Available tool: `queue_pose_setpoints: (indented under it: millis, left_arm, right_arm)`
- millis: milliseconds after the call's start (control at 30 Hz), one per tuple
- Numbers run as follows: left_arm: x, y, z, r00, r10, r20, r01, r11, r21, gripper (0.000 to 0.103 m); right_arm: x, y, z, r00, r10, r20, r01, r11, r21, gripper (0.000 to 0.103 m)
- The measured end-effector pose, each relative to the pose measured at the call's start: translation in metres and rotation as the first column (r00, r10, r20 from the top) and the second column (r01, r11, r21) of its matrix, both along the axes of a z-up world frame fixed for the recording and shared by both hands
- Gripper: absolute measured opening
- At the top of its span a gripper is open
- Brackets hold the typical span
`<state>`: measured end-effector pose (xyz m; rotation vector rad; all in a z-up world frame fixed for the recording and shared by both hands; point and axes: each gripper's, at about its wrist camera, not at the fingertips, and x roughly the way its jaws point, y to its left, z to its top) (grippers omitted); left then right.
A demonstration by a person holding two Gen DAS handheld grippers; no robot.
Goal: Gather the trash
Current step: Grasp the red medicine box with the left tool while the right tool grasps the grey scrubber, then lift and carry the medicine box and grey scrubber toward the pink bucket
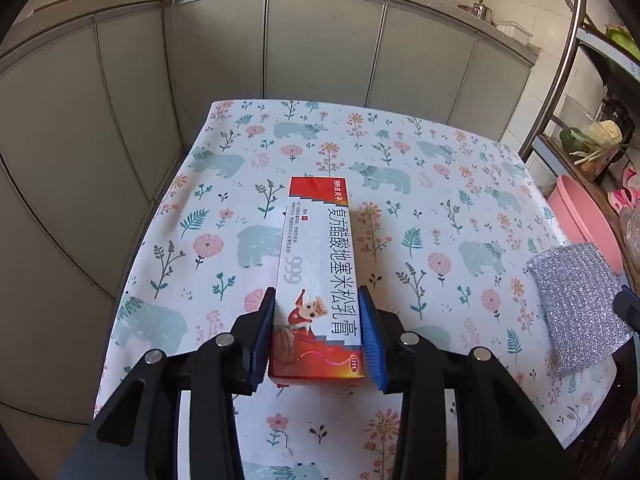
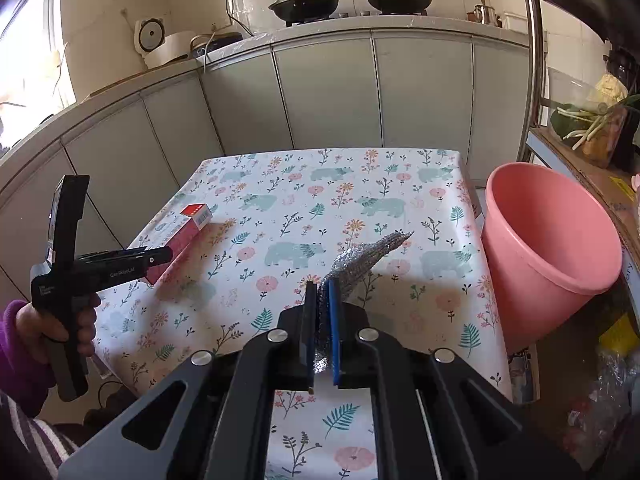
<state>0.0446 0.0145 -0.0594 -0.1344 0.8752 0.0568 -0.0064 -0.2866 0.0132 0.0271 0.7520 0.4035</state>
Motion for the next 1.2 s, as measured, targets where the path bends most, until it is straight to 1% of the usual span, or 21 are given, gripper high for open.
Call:
queue_pose_setpoints:
  millis: [233, 367, 533, 700, 833, 900, 933, 1000, 1067, 1133, 1167, 1200]
  left_arm:
    - [-0.004, -0.019, 0.029, 0.993, -0.066, 0.103, 0.070, 0.997, -0.032, 0.038]
    - [-0.003, -0.037, 0.045, 0.980, -0.115, 0.163, 0.127, 0.990, -0.063, 0.038]
    - [0.003, -0.064, 0.064, 0.959, -0.178, 0.219, 0.198, 0.977, -0.073, 0.038]
    - [0.015, -0.095, 0.078, 0.936, -0.242, 0.255, 0.274, 0.956, -0.100, 0.038]
    - [0.027, -0.124, 0.089, 0.907, -0.305, 0.289, 0.345, 0.933, -0.100, 0.038]
    - [0.033, -0.140, 0.093, 0.892, -0.335, 0.302, 0.378, 0.921, -0.096, 0.038]
    - [0.035, -0.145, 0.094, 0.888, -0.344, 0.306, 0.388, 0.917, -0.097, 0.038]
    - [0.038, -0.153, 0.096, 0.879, -0.359, 0.313, 0.408, 0.906, -0.108, 0.038]
    - [0.039, -0.159, 0.096, 0.870, -0.375, 0.320, 0.428, 0.897, -0.114, 0.038]
    - [0.040, -0.163, 0.094, 0.865, -0.389, 0.318, 0.443, 0.889, -0.116, 0.039]
    - [0.041, -0.165, 0.091, 0.866, -0.392, 0.312, 0.445, 0.888, -0.120, 0.039]
    - [0.042, -0.165, 0.088, 0.867, -0.393, 0.305, 0.446, 0.887, -0.124, 0.039]
  right_arm:
    - [-0.002, -0.010, 0.013, 0.999, -0.016, 0.046, 0.014, 1.000, 0.027, 0.006]
    - [-0.002, -0.019, 0.022, 0.997, -0.037, 0.075, 0.034, 0.998, 0.044, 0.006]
    - [0.000, -0.035, 0.037, 0.990, -0.070, 0.119, 0.064, 0.996, 0.056, 0.006]
    - [0.003, -0.054, 0.055, 0.976, -0.117, 0.185, 0.108, 0.992, 0.058, 0.006]
    - [0.011, -0.075, 0.071, 0.957, -0.164, 0.238, 0.154, 0.986, 0.063, 0.006]
    - [0.018, -0.084, 0.074, 0.958, -0.176, 0.225, 0.164, 0.984, 0.071, 0.006]
    - [0.021, -0.087, 0.072, 0.966, -0.163, 0.201, 0.152, 0.986, 0.067, 0.006]
    - [0.022, -0.091, 0.064, 0.973, -0.160, 0.169, 0.152, 0.987, 0.058, 0.006]
    - [0.023, -0.095, 0.048, 0.981, -0.163, 0.105, 0.161, 0.986, 0.034, 0.006]
    - [0.023, -0.097, 0.027, 0.986, -0.166, 0.023, 0.166, 0.986, 0.008, 0.018]
    - [0.021, -0.098, 0.017, 0.986, -0.165, -0.012, 0.166, 0.986, 0.009, 0.029]
    - [0.017, -0.099, 0.008, 0.986, -0.160, -0.044, 0.161, 0.987, 0.012, 0.037]
